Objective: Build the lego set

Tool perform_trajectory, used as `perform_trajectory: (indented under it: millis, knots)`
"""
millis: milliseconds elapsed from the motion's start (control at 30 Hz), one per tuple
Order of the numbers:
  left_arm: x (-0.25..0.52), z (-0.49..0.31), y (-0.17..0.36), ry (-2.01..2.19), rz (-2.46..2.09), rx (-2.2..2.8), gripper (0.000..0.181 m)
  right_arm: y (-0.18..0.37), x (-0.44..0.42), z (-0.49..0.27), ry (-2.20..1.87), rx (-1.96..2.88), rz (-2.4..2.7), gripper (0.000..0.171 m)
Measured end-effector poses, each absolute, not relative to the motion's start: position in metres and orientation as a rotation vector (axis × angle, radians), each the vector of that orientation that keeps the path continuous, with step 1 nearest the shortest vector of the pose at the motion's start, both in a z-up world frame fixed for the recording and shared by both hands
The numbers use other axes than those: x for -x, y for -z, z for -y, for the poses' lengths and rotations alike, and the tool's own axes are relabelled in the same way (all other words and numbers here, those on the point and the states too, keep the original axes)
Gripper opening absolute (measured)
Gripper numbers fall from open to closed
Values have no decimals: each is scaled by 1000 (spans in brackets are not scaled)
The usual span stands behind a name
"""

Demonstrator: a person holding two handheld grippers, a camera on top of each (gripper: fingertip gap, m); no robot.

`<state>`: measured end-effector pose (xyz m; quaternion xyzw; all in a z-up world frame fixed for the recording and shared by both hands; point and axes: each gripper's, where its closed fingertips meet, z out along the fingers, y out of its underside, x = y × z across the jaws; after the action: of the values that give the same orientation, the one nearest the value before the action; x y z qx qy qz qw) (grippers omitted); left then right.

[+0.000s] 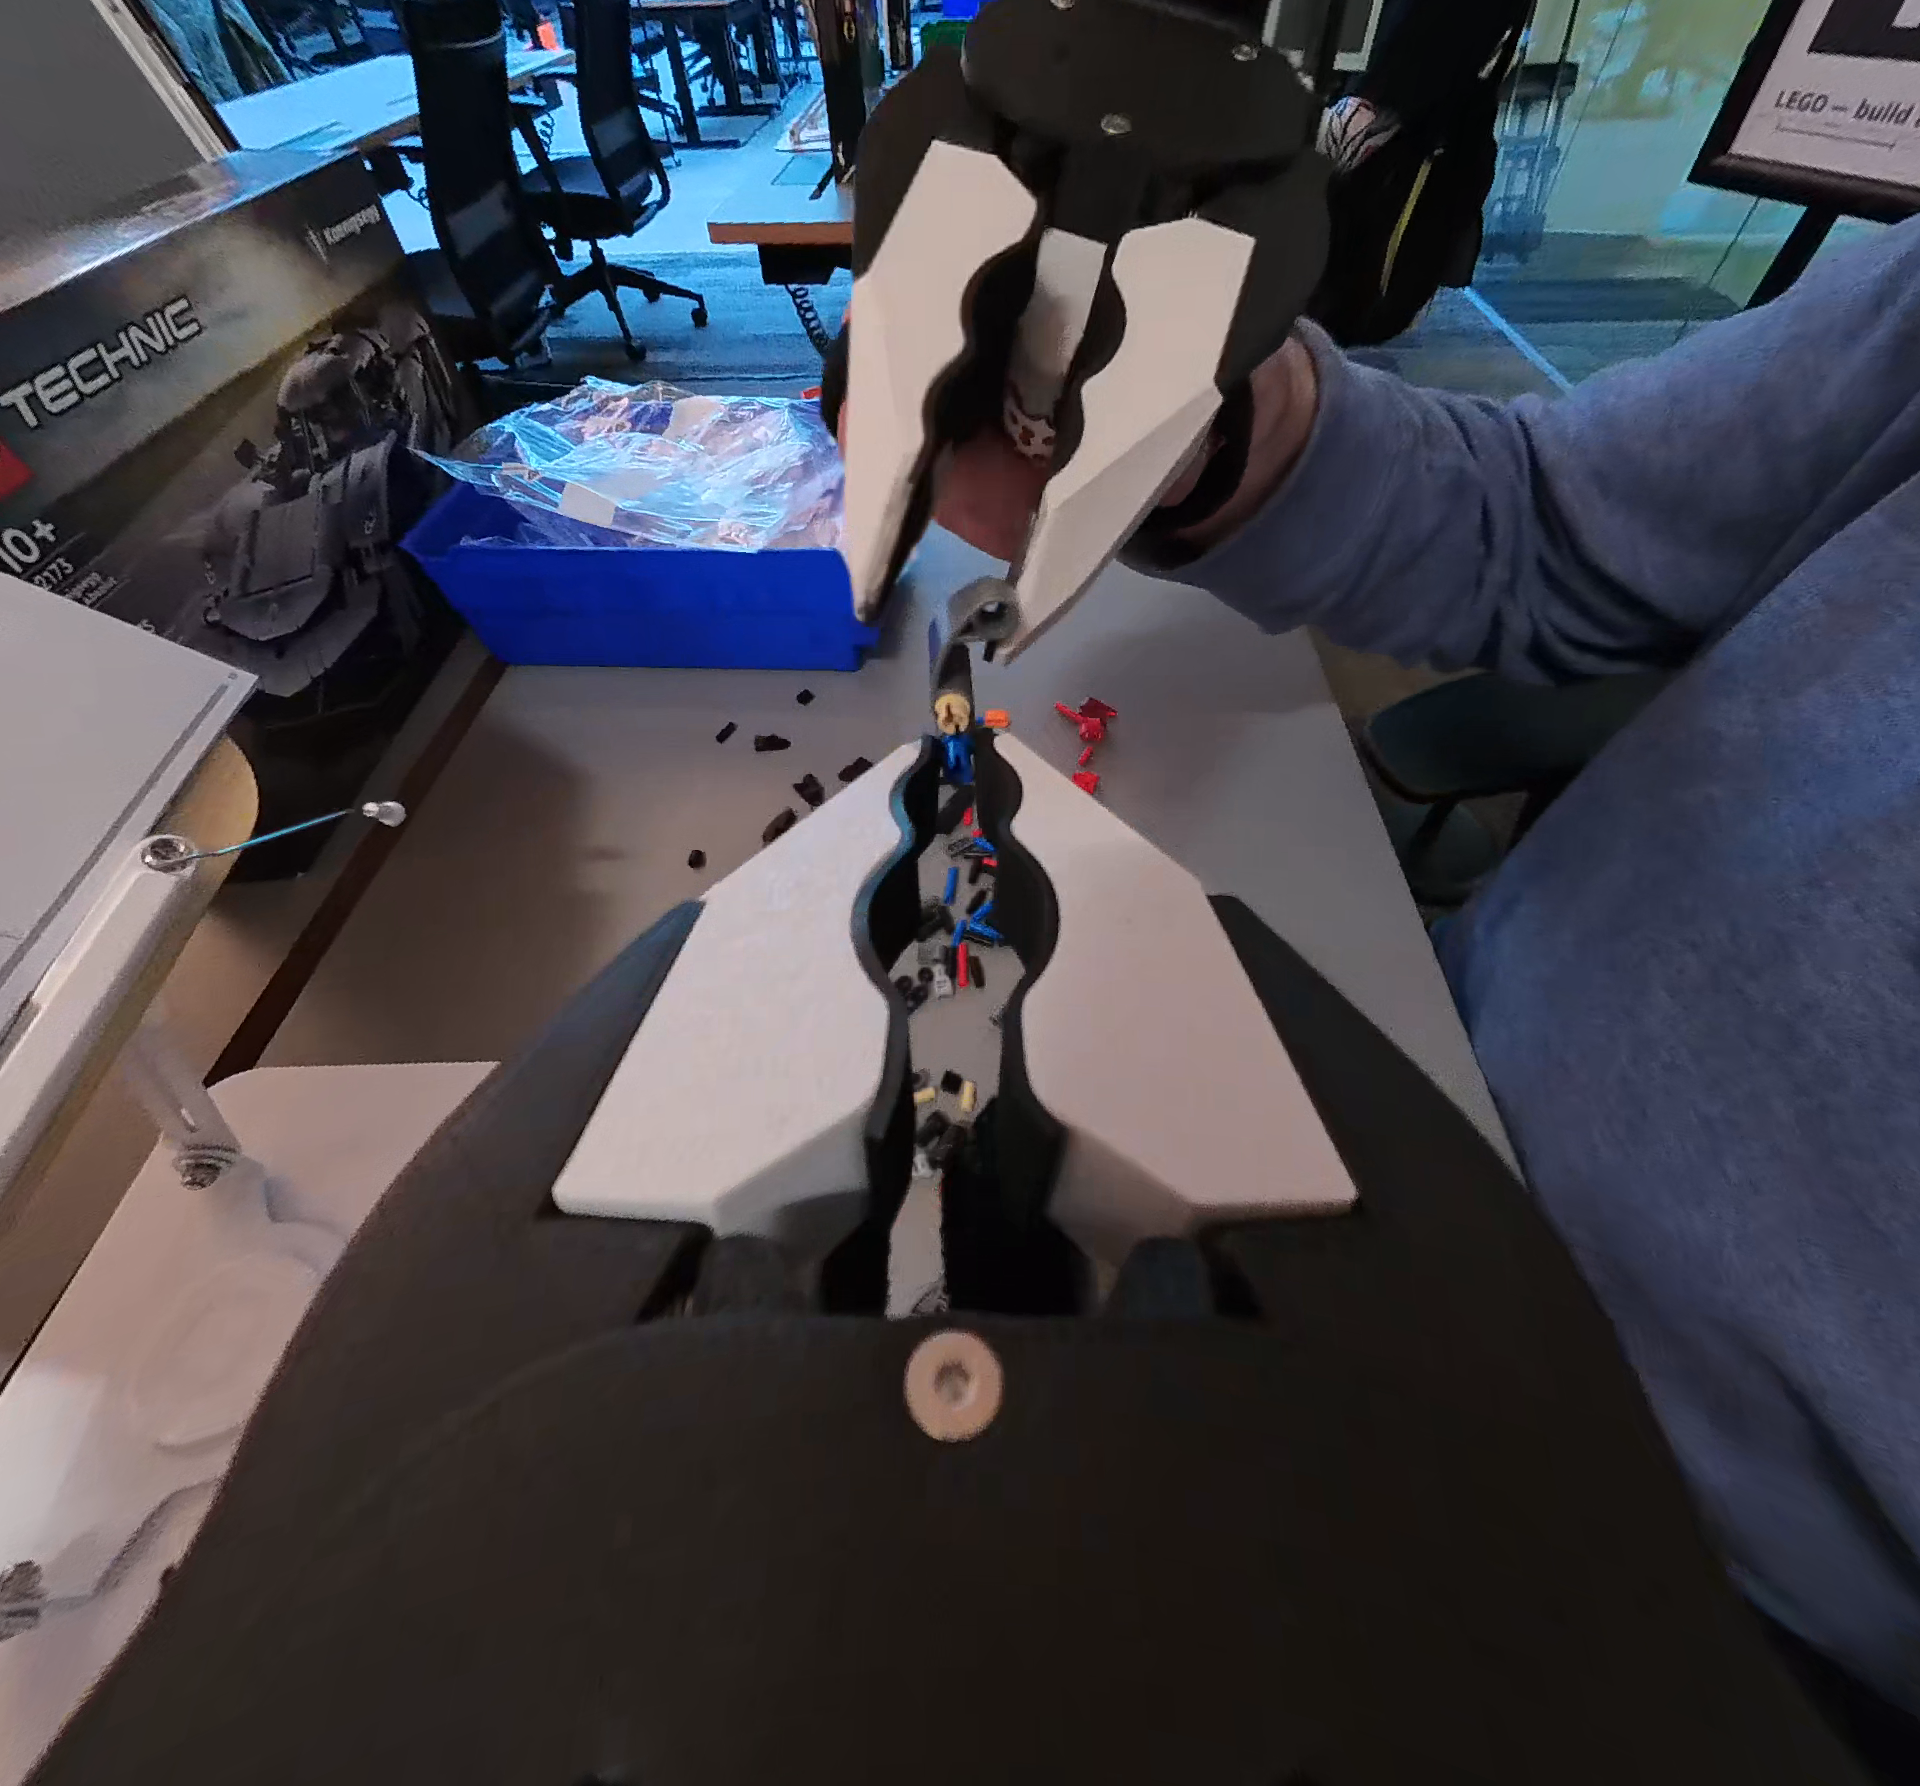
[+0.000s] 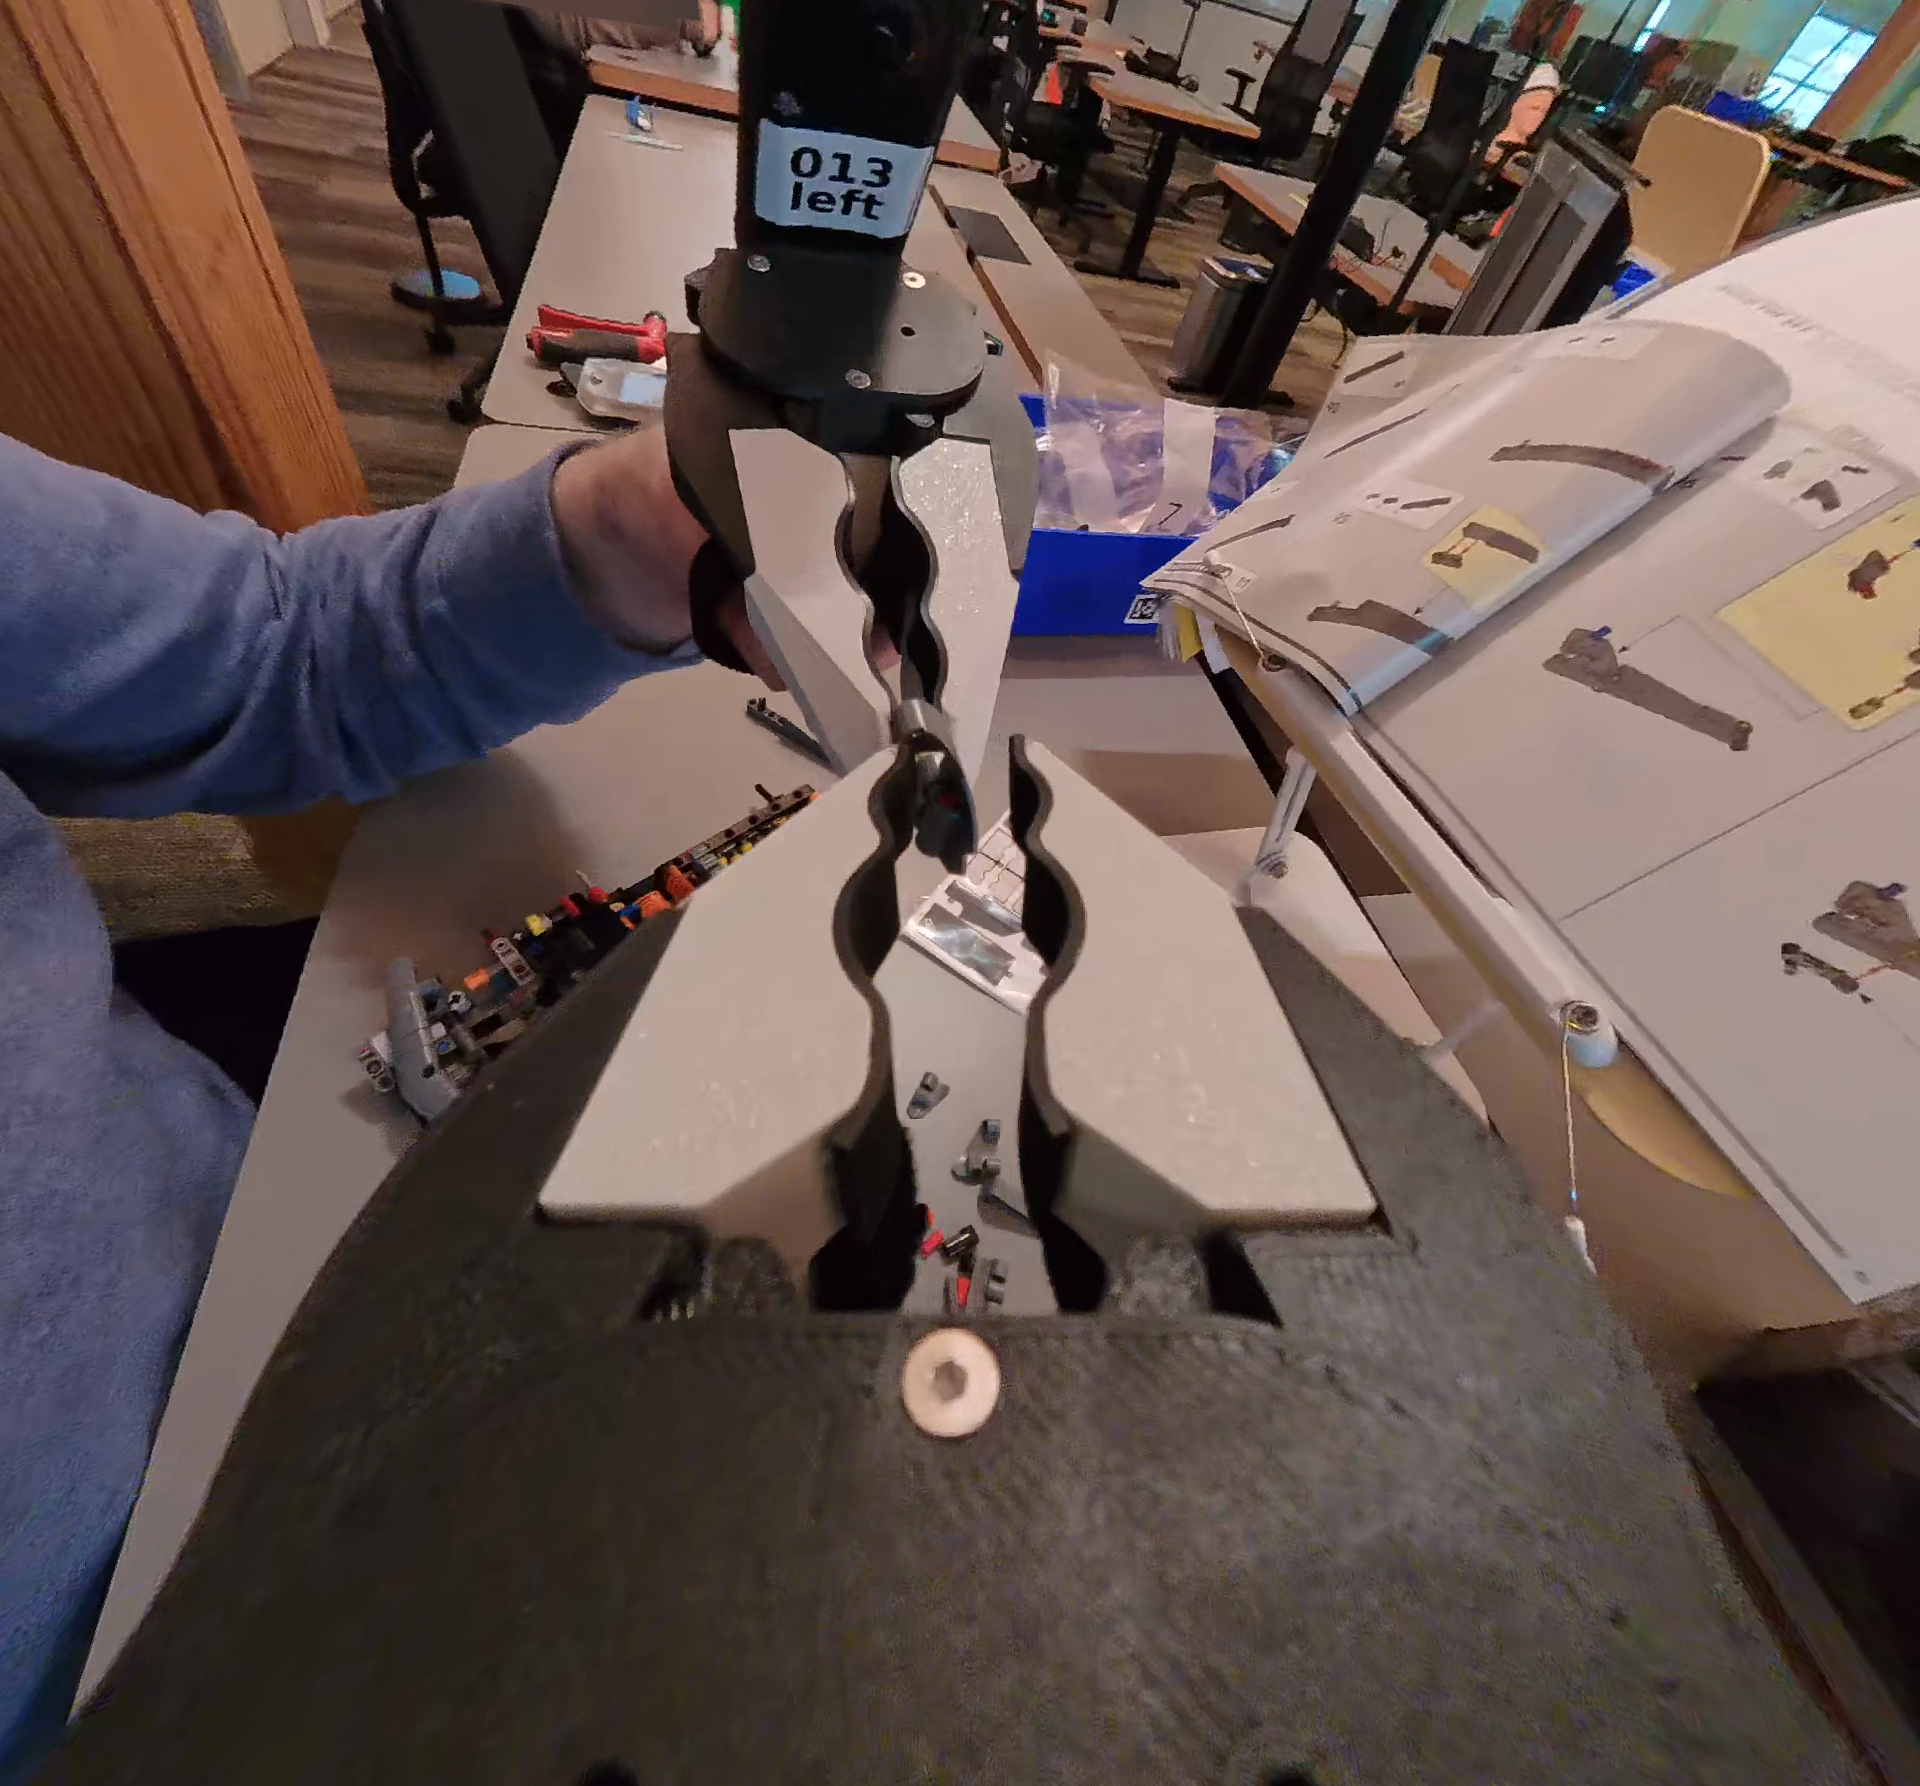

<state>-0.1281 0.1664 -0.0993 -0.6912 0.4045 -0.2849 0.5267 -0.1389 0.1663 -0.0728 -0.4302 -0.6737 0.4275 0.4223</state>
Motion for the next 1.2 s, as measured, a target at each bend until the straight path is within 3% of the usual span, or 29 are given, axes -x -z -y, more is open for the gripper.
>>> perform_trajectory:
  millis: [100,333,500,633,1200]
  knots:
    - [133,-171,100,676,-958,1660,4,70,135,-175,-1090,1093,1666,24]
    - [135,-176,105,660,-974,1688,4,77,133,-179,-974,1078,1736,20]
    - [130,-176,112,625,-1011,1714,4,87,141,-178,-906,1083,1790,0]
    - [130,-175,113,636,-1020,1714,4,88,141,-176,-953,1086,1781,0]
    - [136,-191,67,815,-727,1466,14,36,139,-204,-1708,1062,1202,0]
